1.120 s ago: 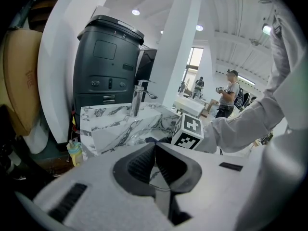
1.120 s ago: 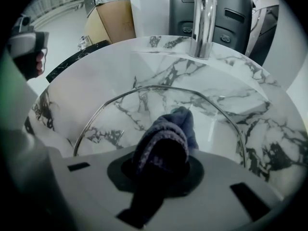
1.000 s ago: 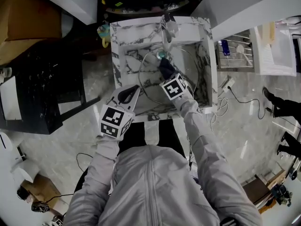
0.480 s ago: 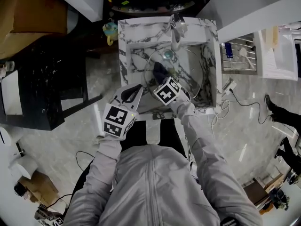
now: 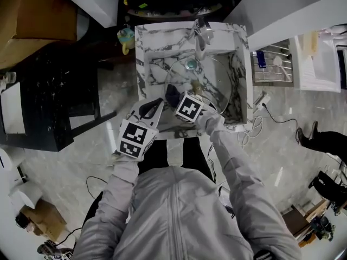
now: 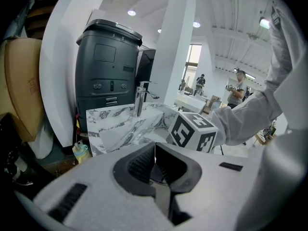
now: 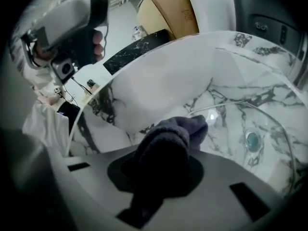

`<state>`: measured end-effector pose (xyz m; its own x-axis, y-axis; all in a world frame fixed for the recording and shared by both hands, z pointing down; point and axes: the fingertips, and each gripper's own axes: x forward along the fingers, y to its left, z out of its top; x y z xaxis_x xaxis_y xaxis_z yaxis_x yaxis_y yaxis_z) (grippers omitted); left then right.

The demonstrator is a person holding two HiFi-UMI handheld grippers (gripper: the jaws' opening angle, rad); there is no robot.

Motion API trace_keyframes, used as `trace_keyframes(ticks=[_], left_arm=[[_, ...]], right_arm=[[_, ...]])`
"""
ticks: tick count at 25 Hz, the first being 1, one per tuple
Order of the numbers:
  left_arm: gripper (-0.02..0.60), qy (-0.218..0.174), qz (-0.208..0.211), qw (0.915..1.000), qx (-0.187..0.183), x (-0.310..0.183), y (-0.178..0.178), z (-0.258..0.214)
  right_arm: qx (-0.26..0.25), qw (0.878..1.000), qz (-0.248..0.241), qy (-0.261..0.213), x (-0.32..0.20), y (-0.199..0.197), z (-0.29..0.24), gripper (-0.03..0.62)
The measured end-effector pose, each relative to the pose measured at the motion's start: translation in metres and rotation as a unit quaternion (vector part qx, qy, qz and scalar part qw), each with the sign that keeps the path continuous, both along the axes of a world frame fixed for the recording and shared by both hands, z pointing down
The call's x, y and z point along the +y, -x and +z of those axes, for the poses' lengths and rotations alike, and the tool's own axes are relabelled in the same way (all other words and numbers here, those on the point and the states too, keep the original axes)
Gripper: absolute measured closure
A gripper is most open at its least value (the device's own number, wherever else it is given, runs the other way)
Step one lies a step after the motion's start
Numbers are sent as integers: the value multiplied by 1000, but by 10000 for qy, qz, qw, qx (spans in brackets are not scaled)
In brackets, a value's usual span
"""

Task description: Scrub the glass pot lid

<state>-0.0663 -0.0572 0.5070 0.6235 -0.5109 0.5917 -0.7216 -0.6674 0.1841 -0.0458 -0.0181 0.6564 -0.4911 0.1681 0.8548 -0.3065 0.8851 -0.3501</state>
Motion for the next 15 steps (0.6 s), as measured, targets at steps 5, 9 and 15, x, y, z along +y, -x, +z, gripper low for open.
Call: trace_keyframes(ticks=[5,9,15], left_arm=[[555,-23,103,9999,37,-1,-10,-3],[555,-10,166,9999,46,-2,-16,-3],[555,-6,285,9996,39,0,-26,-4]], right_arm=[[-318,9981,434,293,-7,-16,-21,526],[-106,9913,1244,-409,-57,-59,-33,526],[1840,9430,2120,-1789,-116,-169,-23,528]])
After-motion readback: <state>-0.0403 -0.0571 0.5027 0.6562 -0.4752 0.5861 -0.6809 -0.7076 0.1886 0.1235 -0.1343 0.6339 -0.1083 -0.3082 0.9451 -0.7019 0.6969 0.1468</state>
